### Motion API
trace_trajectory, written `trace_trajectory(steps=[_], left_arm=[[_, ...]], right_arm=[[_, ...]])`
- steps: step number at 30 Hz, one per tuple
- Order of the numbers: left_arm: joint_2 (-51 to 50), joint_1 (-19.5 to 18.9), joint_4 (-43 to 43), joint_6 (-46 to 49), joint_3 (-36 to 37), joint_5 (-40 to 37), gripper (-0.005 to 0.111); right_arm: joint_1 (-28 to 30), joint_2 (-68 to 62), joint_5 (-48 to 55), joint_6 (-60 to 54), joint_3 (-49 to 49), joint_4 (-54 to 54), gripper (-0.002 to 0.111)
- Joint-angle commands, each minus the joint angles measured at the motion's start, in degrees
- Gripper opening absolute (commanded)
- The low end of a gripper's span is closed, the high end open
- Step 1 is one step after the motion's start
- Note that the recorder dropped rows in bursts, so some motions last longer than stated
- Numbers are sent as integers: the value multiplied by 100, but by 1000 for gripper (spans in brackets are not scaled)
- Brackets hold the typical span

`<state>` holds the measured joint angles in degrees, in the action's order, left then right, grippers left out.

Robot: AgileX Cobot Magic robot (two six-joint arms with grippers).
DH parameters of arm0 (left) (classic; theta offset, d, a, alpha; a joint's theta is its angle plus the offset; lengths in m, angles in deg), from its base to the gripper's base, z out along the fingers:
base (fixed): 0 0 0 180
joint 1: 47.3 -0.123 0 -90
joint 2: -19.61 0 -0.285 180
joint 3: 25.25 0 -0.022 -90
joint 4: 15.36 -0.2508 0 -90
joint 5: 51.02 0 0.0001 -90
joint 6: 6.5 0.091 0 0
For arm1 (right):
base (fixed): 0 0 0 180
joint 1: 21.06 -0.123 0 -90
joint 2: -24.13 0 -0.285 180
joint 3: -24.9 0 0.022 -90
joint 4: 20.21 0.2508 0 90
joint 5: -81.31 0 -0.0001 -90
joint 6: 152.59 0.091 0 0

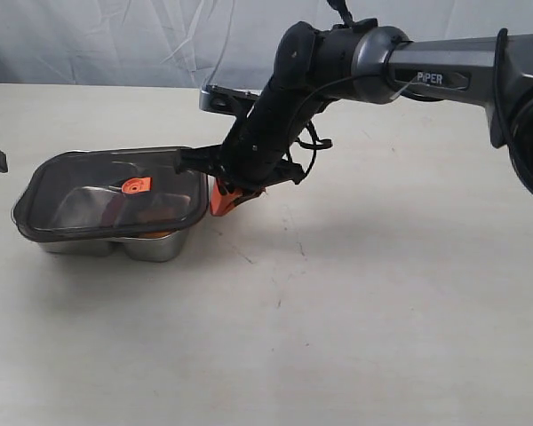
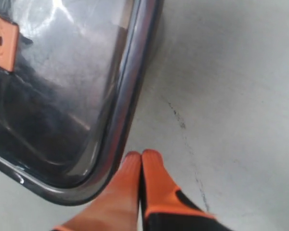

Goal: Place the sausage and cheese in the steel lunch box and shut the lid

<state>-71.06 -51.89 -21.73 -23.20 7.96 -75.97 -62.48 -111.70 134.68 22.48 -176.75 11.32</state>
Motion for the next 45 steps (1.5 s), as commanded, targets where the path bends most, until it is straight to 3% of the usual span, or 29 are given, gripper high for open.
trace_trajectory(steps=[1,13,17,23,27,33,45], left_arm=[[58,13,4,17,-9,49,0],[88,13,4,28,-9,-38,0],[88,13,47,87,-9,-593,0],[88,13,1267,1209,-9,-1329,0],[74,13,2373,2155,-9,-1179,0],[-278,13,2364,2190,-9,-1244,0],[-724,13,2559,2200,-9,-417,0]], right_arm=[[-144,55,38,-5,-20,5,-1],[-213,55,127,-5,-20,27,-1],[-213,55,139,-5,-20,1,-1],[-213,55,78,-5,-20,-10,-1],[-213,55,22,-5,-20,7,-1],[-213,55,-26,-5,-20,7,-1],[-213,55,-61,-5,-20,-3,-1]])
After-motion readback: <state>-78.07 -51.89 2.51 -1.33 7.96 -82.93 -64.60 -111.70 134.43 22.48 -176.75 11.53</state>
